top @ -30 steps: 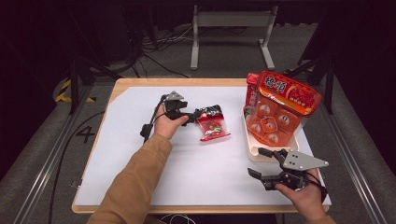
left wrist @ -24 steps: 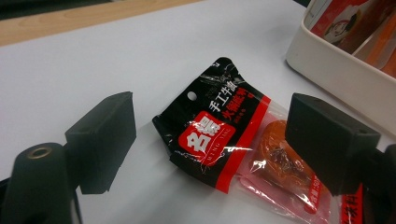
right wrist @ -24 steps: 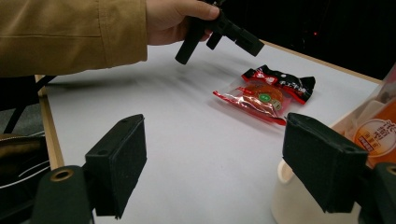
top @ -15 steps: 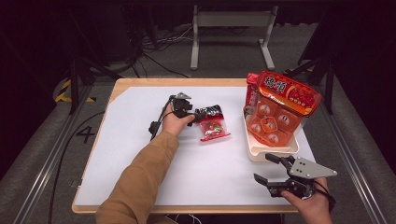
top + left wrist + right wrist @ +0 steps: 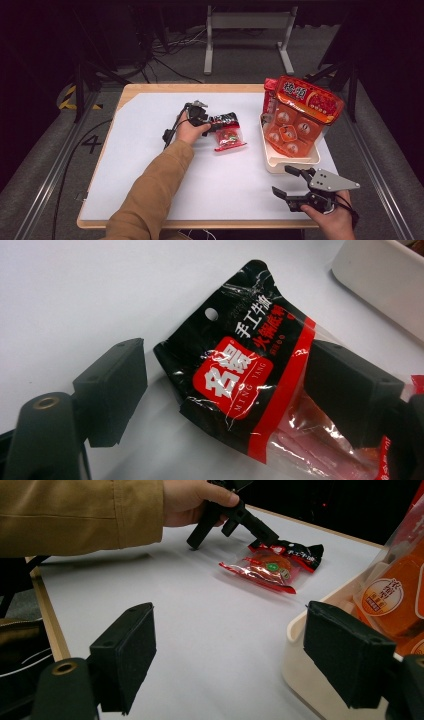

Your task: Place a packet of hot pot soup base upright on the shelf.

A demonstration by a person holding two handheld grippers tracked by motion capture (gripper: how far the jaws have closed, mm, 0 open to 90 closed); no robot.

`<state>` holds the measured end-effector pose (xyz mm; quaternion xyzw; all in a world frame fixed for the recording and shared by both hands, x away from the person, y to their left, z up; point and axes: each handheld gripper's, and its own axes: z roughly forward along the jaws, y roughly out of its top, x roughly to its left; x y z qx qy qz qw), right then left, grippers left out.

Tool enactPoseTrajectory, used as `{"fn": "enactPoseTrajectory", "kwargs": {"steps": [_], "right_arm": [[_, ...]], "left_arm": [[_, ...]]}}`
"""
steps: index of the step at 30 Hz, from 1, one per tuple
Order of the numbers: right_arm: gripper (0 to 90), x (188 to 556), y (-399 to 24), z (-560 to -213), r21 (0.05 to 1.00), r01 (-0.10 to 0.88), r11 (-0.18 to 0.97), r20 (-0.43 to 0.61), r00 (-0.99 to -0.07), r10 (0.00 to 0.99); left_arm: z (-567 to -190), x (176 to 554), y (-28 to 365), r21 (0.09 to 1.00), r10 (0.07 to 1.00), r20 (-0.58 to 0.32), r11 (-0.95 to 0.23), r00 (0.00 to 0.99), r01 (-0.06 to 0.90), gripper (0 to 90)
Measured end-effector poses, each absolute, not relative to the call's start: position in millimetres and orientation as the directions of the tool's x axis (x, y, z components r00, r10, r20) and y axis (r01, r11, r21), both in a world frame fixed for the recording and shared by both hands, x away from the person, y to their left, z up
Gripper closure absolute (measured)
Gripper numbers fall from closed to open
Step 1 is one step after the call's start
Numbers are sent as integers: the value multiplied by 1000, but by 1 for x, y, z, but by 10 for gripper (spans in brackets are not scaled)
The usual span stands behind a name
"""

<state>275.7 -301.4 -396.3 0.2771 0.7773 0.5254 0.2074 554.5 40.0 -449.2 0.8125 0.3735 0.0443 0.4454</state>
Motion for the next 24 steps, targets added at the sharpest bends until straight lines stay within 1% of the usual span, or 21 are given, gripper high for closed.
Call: {"fn": "enactPoseTrajectory", "kwargs": {"steps": [6, 8, 10, 12, 13, 14, 16, 19, 20, 21, 23, 24], "right_arm": [[215, 276, -298, -397, 930, 211, 301, -26, -779, 627], [215, 276, -299, -397, 930, 210, 301, -27, -779, 626], [215, 276, -299, -397, 930, 211, 301, -26, -778, 628], [215, 276, -299, -398, 930, 211, 301, -27, -777, 628], [215, 276, -299, -398, 930, 211, 301, -27, -778, 628], [215, 276, -299, -398, 930, 213, 298, -22, -781, 625], [215, 276, -299, -398, 931, 218, 292, -11, -783, 622], [215, 277, -298, -399, 931, 220, 291, -9, -784, 621], [215, 277, -298, -399, 931, 220, 291, -9, -784, 621], [215, 277, -298, -399, 931, 220, 291, -9, -784, 620], [215, 277, -298, -399, 931, 220, 293, -10, -784, 620], [215, 278, -299, -400, 931, 220, 291, -8, -785, 619]], "left_arm": [[-452, 554, 36, 733, 648, -291, -321, 704, 599, 189], [-452, 554, 37, 731, 656, -288, -320, 697, 603, 195], [-451, 555, 38, 728, 663, -275, -329, 696, 602, 228], [-451, 555, 37, 729, 664, -278, -325, 694, 602, 239], [-451, 554, 37, 733, 664, -263, -335, 700, 592, 253], [-451, 554, 37, 736, 658, -258, -341, 707, 586, 321], [-451, 553, 36, 740, 665, -220, -363, 714, 566, 413], [-450, 551, 34, 742, 670, -115, -433, 733, 512, 630], [-450, 551, 34, 742, 670, -115, -433, 733, 512, 694], [-450, 551, 34, 739, 667, -110, -441, 737, 509, 694], [-451, 551, 35, 737, 649, -161, -422, 743, 528, 826], [-451, 551, 34, 737, 650, -158, -423, 743, 527, 861]]}}
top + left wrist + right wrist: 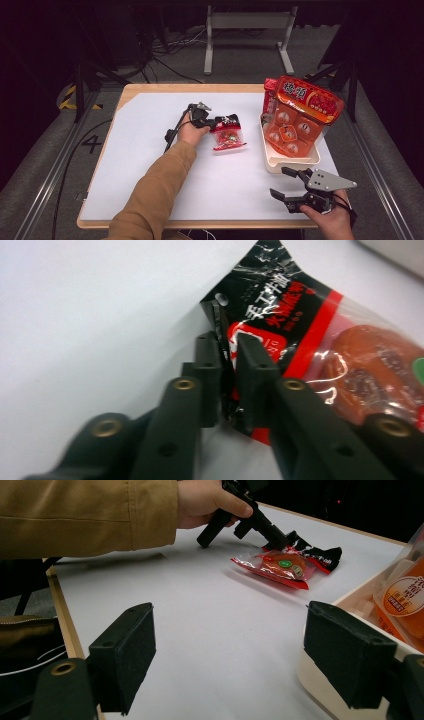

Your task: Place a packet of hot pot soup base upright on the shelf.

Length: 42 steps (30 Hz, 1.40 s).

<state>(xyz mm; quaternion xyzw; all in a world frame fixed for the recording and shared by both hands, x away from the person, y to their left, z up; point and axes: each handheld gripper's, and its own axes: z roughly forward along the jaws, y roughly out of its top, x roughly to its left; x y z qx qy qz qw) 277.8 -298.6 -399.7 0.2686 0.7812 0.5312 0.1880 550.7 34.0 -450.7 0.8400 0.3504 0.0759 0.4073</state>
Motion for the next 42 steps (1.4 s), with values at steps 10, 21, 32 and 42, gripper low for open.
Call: {"fn": "enactPoseTrajectory", "kwargs": {"steps": [10, 21, 32, 42], "right_arm": [[219, 279, -301, -399, 934, 224, 278, 1, -780, 626], [219, 282, -299, -397, 936, 223, 273, 3, -780, 626], [220, 284, -299, -393, 938, 221, 266, 4, -778, 629], [300, 293, -299, -383, 936, 264, 234, 45, -746, 664]], "left_arm": [[-426, 543, 41, 782, 622, -189, -373, 760, 499, 885], [-382, 512, 38, 860, 524, -193, -316, 829, 400, 891], [-352, 481, 33, 890, 435, -159, -325, 886, 319, 900], [-330, 458, 37, 921, 383, -149, -283, 911, 270, 900]]}}
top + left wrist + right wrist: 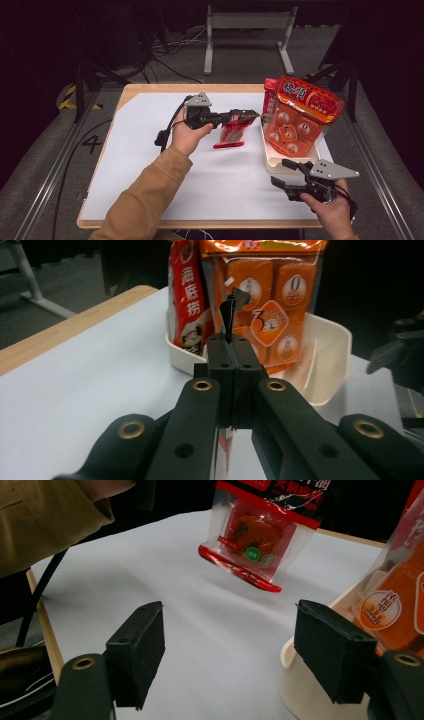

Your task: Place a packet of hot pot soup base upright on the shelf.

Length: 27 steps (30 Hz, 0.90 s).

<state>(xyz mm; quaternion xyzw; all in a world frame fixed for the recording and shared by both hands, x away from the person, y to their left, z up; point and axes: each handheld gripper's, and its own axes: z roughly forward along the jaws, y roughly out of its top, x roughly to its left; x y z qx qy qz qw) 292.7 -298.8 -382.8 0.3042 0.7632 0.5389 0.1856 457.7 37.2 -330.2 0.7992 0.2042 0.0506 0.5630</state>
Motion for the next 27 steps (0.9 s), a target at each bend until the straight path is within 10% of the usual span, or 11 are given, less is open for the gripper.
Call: {"fn": "enactPoseTrajectory", "kwargs": {"steps": [27], "right_arm": [[496, 321, -297, -342, 953, 241, 183, 33, -685, 728]], "left_arm": [[-297, 398, 15, 954, 185, -109, -258, 977, 155, 900]]}}
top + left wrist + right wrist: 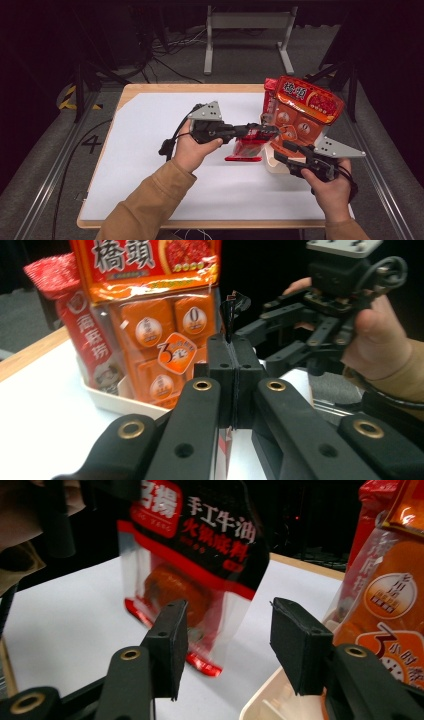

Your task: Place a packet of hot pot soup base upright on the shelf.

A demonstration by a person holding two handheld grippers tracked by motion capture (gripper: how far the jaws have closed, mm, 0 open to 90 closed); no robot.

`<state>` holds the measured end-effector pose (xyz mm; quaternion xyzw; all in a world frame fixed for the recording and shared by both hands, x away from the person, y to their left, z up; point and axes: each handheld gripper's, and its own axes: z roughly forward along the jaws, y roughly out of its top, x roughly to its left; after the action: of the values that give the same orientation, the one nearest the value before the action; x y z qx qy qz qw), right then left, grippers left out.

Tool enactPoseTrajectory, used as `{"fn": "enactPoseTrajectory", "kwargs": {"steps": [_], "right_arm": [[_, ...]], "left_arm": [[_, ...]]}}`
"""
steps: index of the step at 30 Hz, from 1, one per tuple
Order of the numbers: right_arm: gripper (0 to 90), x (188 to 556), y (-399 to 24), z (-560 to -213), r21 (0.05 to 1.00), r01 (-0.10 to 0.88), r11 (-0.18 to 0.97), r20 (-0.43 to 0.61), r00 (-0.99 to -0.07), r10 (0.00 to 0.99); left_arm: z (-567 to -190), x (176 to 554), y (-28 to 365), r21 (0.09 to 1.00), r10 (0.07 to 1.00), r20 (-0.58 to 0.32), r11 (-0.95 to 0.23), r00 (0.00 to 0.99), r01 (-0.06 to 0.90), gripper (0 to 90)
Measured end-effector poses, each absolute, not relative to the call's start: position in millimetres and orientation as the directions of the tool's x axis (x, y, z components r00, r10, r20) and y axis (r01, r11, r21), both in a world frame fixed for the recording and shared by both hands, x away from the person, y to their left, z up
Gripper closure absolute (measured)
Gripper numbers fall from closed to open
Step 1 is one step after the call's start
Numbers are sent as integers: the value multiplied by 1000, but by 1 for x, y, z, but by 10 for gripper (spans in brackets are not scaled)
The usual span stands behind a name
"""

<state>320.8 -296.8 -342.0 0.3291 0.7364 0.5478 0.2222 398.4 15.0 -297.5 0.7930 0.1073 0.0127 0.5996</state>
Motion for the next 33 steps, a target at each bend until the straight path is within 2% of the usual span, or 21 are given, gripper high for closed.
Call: {"fn": "enactPoseTrajectory", "kwargs": {"steps": [7, 10, 11, 12, 13, 14, 20, 33], "right_arm": [[502, 326, -300, -336, 960, 223, 168, 25, -668, 744], [575, 325, -301, -332, 961, 207, 185, 5, -679, 734], [575, 325, -301, -332, 961, 207, 185, 5, -679, 734], [689, 323, -301, -330, 959, 194, 207, -18, -688, 726], [689, 323, -301, -330, 959, 194, 207, -18, -688, 726], [751, 322, -303, -328, 955, 184, 234, -47, -682, 730], [899, 318, -309, -325, 953, 154, 260, -95, -665, 741], [900, 312, -320, -317, 944, 109, 311, -185, -606, 774]], "left_arm": [[-295, 391, 8, 959, 151, -100, -247, 983, 136, 900], [-295, 389, 4, 961, 141, -95, -244, 985, 128, 900], [-295, 389, 4, 961, 141, -95, -244, 985, 128, 900], [-295, 389, 2, 962, 141, -87, -247, 986, 120, 900], [-295, 389, 1, 962, 144, -80, -246, 986, 114, 900], [-296, 389, 0, 965, 157, -48, -249, 986, 86, 900], [-299, 391, -3, 970, 145, -58, -227, 988, 90, 900], [-306, 403, -17, 971, 144, -75, -213, 987, 105, 896]]}}
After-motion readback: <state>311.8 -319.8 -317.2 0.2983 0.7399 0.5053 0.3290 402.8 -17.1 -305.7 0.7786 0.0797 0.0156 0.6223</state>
